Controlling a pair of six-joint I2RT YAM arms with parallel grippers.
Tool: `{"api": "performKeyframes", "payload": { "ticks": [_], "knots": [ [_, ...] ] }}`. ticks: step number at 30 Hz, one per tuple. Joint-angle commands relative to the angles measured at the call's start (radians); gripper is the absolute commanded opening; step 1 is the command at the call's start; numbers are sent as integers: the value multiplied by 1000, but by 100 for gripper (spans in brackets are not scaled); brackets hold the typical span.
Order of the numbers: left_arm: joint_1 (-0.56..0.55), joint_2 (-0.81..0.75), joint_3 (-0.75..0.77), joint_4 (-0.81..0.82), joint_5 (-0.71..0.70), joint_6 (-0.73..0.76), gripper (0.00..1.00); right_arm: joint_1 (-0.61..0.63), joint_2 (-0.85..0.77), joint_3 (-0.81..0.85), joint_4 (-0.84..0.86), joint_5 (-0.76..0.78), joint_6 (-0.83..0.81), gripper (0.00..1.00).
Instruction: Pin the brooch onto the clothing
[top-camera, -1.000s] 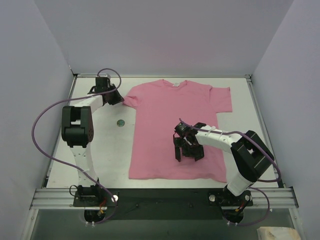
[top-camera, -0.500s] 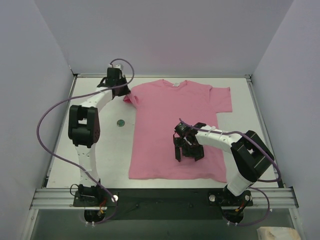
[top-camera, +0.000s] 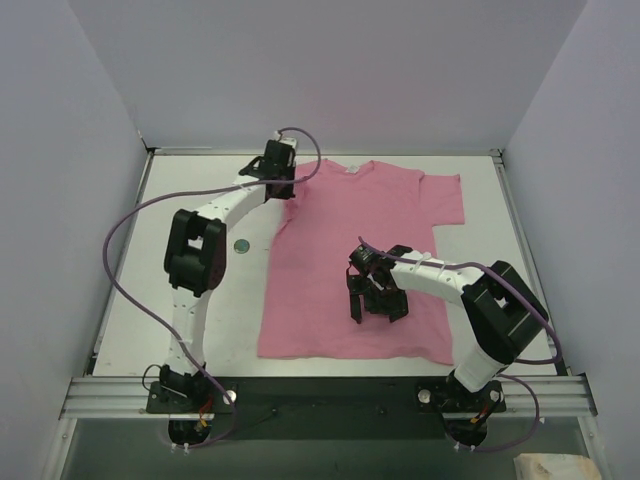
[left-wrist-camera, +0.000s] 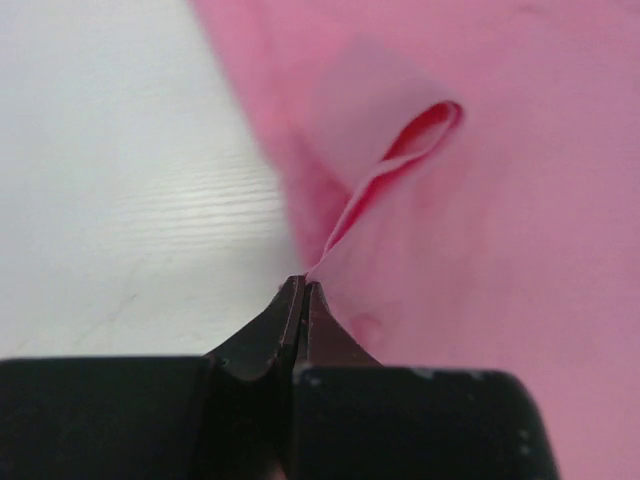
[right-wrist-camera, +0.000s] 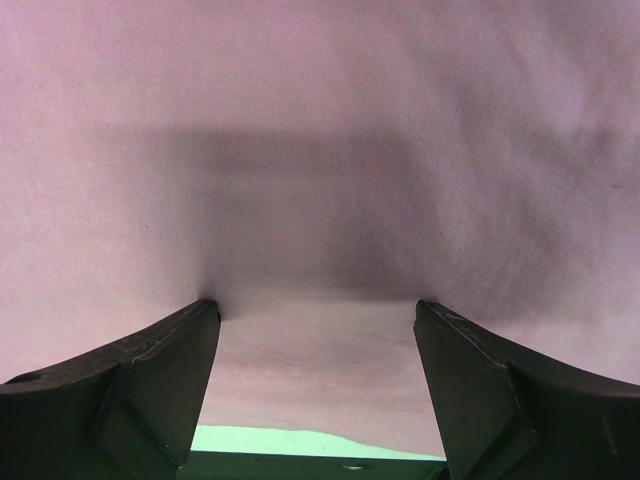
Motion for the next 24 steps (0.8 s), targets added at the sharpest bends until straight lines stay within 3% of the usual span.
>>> {"api": "performKeyframes", "payload": {
  "ticks": [1,9,15,17,20,24],
  "knots": [
    [130,-84,-114,18,-30,-14,0,1,64,-56,44,-26,8,80],
    [239,-202,-338,67,-84,-115,0,2,76,-49,46,-32,2,80],
    [253,-204,-405,52,-156,-152,0,4,96,-43,47,-43,-4,80],
    [273,-188,-401,44,-147,-161,5,2,98,-43,47,-43,-3,80],
    [297,-171,-376,20,-142,-188,23,2,95,-44,46,-43,-3,80],
    [304,-213,-369,38,-133,-194,63,2,66,-40,46,-35,-9,79]
  ]
}}
